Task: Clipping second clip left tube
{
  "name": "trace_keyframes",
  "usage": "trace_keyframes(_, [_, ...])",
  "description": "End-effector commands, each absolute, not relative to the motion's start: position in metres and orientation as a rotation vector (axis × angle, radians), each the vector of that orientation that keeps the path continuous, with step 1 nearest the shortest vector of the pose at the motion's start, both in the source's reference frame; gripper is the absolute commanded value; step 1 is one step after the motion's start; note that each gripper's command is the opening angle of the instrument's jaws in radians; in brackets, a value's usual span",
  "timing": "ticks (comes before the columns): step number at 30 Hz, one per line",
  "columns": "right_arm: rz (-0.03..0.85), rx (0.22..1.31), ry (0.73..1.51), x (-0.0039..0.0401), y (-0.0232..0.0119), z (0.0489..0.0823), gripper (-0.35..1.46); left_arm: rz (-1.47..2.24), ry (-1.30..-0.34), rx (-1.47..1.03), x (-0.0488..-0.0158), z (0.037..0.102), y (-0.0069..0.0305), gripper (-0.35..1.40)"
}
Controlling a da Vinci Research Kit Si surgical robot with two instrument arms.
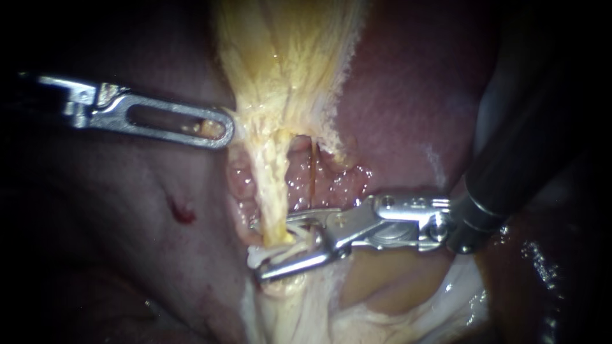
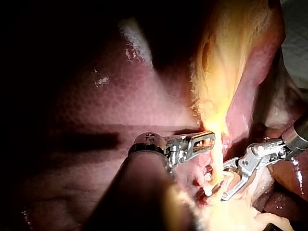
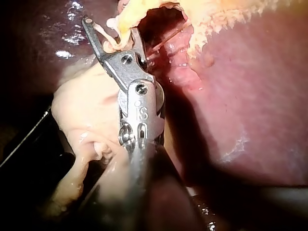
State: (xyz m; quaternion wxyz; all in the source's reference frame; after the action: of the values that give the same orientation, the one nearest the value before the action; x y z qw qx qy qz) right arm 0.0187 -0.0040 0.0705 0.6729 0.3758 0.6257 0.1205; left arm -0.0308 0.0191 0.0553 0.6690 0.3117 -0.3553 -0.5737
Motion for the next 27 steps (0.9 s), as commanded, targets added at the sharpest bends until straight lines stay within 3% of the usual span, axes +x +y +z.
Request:
trace_keyframes(1, [0.269, 0.848, 1.408, 0.0189, -0.0041, 0.0704, 0.44, -1.294, -0.801, 0.703, -0.0309, 0.0553, 0.0191, -0.35])
trace_keyframes(20, [0.265, 0.854, 1.433, 0.021, -0.0044, 0.0698, 0.47, -1.294, -0.801, 0.703, -0.0309, 0.0555, 0.0192, -0.35])
trace_keyframes(27, [0.226, 0.887, 1.441, 0.021, -0.0056, 0.0685, 0.47, -1.293, -0.801, 0.703, -0.0308, 0.0556, 0.0193, -0.35])
